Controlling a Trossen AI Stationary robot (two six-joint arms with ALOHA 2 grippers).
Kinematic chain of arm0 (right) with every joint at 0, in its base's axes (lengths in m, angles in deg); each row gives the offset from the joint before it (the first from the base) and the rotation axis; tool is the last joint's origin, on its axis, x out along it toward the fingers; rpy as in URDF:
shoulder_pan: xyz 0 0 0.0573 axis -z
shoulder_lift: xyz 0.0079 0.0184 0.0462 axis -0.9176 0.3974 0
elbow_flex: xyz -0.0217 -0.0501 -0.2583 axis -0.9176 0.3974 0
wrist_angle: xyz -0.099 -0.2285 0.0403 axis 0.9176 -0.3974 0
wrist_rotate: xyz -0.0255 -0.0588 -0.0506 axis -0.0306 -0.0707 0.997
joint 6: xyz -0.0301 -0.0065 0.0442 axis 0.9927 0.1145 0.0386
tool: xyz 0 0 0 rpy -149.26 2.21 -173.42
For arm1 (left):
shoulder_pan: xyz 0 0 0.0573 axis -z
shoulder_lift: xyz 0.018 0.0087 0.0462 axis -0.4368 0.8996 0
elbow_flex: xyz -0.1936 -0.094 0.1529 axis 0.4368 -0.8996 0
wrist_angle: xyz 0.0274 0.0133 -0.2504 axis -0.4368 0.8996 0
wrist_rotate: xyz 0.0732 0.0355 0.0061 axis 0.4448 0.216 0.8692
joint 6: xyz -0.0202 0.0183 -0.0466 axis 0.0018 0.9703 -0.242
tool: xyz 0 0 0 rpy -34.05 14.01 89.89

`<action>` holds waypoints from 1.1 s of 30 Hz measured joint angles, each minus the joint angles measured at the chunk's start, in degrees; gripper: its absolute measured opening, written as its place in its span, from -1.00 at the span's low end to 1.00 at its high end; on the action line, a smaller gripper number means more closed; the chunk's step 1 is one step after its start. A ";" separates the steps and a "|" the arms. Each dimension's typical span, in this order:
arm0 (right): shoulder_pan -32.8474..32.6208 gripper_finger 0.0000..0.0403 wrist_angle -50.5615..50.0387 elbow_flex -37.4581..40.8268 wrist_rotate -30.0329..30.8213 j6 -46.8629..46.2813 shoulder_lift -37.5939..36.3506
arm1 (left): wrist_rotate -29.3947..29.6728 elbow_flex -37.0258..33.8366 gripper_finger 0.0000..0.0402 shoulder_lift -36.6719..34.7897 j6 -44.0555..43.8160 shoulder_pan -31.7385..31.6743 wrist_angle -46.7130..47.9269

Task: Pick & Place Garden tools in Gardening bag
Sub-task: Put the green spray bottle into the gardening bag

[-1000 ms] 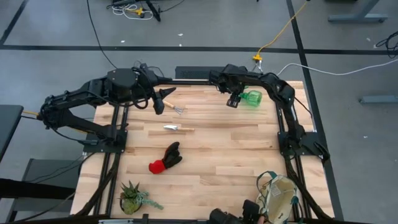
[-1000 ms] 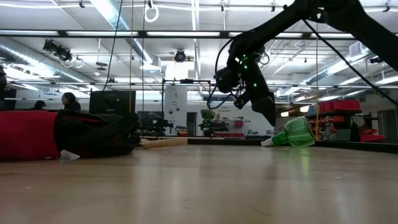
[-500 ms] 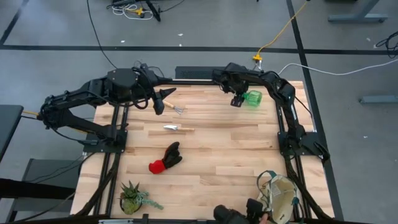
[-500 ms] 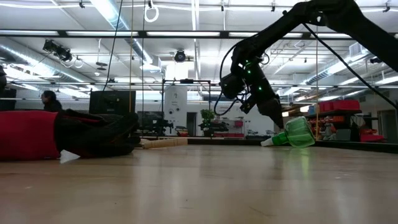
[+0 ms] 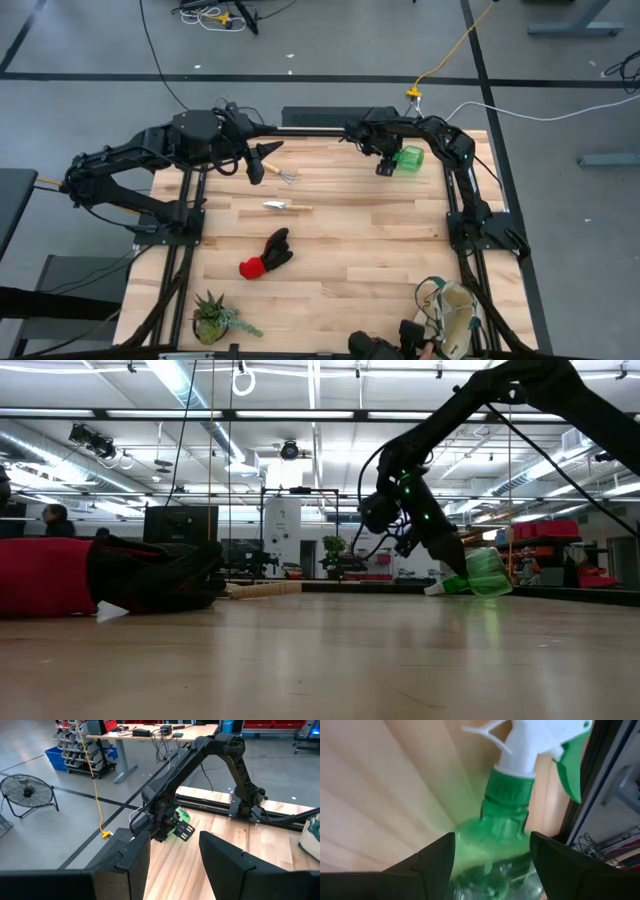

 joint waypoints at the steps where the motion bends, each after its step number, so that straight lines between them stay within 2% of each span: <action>1: 0.00 0.28 0.59 0.21 0.57 -0.01 0.00 | 0.01 0.00 -0.12 -0.01 0.00 0.00 0.00; 20: 2.18 0.28 3.78 0.29 -0.91 1.36 0.00 | 0.01 -0.01 -0.12 0.00 -0.04 0.00 -0.01; 33: 2.73 0.28 7.19 5.57 1.04 2.86 -0.04 | 0.01 -0.01 -0.12 0.00 -0.06 0.00 -0.03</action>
